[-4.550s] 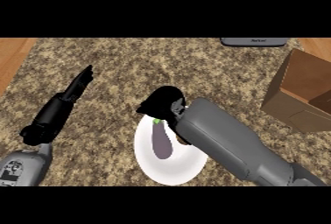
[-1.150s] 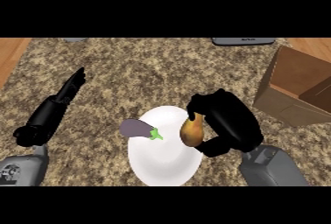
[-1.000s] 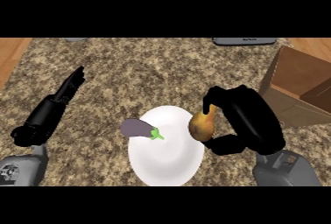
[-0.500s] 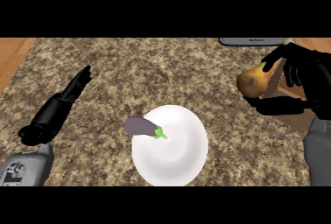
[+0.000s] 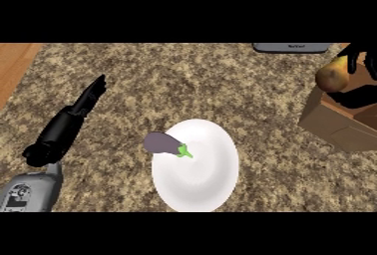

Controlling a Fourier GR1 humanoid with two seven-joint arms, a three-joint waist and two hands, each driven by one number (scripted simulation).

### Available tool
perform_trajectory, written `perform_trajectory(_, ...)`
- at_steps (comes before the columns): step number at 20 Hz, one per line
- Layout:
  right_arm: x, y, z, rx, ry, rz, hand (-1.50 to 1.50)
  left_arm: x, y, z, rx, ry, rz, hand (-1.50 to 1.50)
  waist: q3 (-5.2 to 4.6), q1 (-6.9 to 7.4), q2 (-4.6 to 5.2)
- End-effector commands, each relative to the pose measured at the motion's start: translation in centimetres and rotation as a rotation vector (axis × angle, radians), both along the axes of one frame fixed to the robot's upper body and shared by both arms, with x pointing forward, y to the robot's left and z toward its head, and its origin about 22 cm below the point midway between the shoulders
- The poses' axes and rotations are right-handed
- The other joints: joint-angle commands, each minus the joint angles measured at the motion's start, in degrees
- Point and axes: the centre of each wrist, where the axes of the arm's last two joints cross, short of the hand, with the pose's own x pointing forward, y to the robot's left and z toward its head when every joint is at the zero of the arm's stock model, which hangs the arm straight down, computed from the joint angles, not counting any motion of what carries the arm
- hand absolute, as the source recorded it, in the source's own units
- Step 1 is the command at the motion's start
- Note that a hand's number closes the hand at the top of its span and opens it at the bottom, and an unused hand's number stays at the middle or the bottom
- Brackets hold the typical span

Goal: Pick the pear from the plate and place it in the cardboard box

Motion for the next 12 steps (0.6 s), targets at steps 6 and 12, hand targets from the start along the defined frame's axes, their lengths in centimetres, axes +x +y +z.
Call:
perform_trajectory(6,2.3,-7.8,-2.1,-0.070,0.329,0.023,1.50,0.6,0.3,0.2,0.011,0.004,-0.015,0.00,0.06,0.76,0.37)
perform_trajectory(12,2.7,-9.8,-3.7,-0.082,0.519,0.106,-1.50,0.2,-0.4,-1.5,-0.008,0.007,-0.008,0.00,0.03,0.62,0.19)
